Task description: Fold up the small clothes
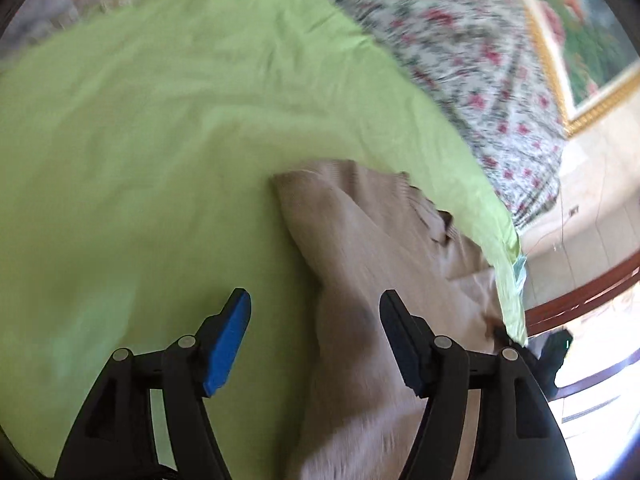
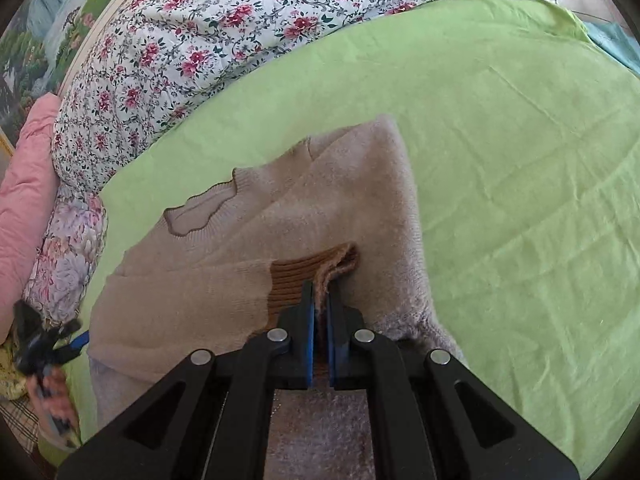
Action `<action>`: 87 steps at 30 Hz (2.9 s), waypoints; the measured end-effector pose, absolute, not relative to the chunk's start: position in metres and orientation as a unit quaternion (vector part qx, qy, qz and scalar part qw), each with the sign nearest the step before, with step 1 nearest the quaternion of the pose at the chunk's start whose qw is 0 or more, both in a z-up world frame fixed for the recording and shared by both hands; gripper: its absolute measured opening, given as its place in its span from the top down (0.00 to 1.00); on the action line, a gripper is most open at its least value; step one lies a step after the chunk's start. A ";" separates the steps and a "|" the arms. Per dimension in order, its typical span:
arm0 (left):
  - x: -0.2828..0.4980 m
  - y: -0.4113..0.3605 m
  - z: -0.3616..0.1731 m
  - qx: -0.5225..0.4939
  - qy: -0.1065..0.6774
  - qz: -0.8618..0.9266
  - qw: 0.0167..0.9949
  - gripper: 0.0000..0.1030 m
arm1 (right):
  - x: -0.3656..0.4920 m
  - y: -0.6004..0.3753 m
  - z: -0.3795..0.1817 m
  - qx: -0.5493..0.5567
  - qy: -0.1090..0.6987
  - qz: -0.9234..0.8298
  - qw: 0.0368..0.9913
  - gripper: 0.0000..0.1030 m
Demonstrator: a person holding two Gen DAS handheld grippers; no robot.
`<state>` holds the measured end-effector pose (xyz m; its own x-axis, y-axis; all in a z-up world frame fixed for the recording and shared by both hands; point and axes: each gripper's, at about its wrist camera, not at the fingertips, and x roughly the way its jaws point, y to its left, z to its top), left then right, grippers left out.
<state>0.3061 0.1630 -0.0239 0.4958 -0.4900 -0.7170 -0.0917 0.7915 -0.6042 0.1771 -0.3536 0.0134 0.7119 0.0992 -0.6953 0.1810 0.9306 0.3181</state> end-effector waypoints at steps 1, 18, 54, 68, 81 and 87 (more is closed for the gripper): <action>0.320 0.159 -0.032 -0.300 0.497 -0.124 0.805 0.35 | 0.176 -0.353 0.014 0.186 0.379 -0.022 0.906 0.95; 0.330 0.141 -0.019 -0.205 0.392 -0.065 0.895 0.94 | 0.197 -0.328 0.040 0.161 0.342 0.008 0.926 0.95; 0.086 0.113 -0.008 -0.178 0.447 -0.074 0.874 0.55 | 0.038 -0.335 0.042 0.194 0.359 0.002 0.913 0.50; -0.015 0.093 -0.040 -0.174 0.491 -0.126 0.844 0.52 | -0.024 -0.327 0.034 0.182 0.365 0.038 0.912 0.49; -0.057 0.075 -0.062 -0.208 0.479 -0.189 0.832 0.47 | -0.085 -0.346 0.022 0.176 0.390 0.069 0.901 0.47; -0.058 0.077 -0.070 -0.227 0.471 -0.231 0.821 0.50 | -0.104 -0.370 0.004 0.208 0.414 0.076 0.883 0.47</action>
<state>-0.0584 0.0765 -0.0697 0.4500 -0.5931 -0.6676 0.1656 0.7900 -0.5903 -0.1045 -0.3703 0.0037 0.6463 0.3070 -0.6986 0.0369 0.9019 0.4304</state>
